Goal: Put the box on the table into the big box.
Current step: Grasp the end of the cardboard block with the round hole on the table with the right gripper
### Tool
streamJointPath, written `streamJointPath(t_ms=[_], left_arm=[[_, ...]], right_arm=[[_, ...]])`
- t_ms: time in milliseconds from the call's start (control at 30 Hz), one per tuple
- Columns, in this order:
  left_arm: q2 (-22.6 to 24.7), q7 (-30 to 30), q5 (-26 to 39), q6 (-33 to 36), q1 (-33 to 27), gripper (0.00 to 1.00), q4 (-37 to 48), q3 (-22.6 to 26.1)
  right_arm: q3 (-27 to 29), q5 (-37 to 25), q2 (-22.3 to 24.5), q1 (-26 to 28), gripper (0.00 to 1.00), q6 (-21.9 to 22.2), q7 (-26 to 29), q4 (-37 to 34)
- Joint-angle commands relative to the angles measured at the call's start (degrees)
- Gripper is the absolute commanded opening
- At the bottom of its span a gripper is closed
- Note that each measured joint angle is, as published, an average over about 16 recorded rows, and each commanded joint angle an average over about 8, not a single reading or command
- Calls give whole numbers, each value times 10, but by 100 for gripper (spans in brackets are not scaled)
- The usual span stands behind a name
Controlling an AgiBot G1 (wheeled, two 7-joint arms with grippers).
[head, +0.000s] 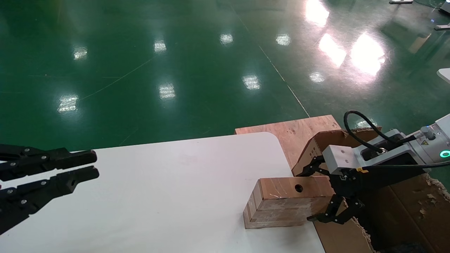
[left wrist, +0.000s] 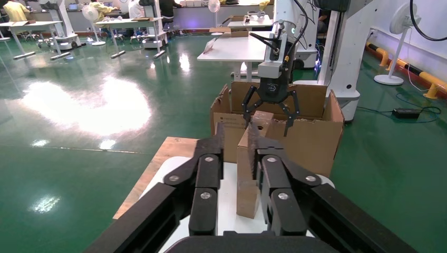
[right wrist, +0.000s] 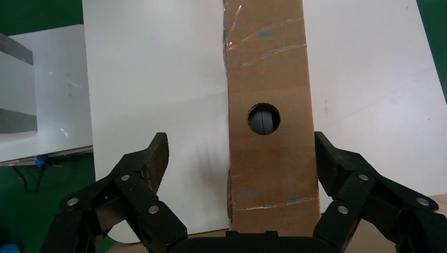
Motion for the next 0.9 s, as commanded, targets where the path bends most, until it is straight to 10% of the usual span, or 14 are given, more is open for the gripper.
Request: streamJointPath(t_ms=[33,900], left_arm=[[0,0,0,0,0,100,0,0],[0,0,0,0,0,100,0,0]], right_arm=[[1,0,0,0,0,0,0,0],[3,-2,1,-2,0,0,1,2]])
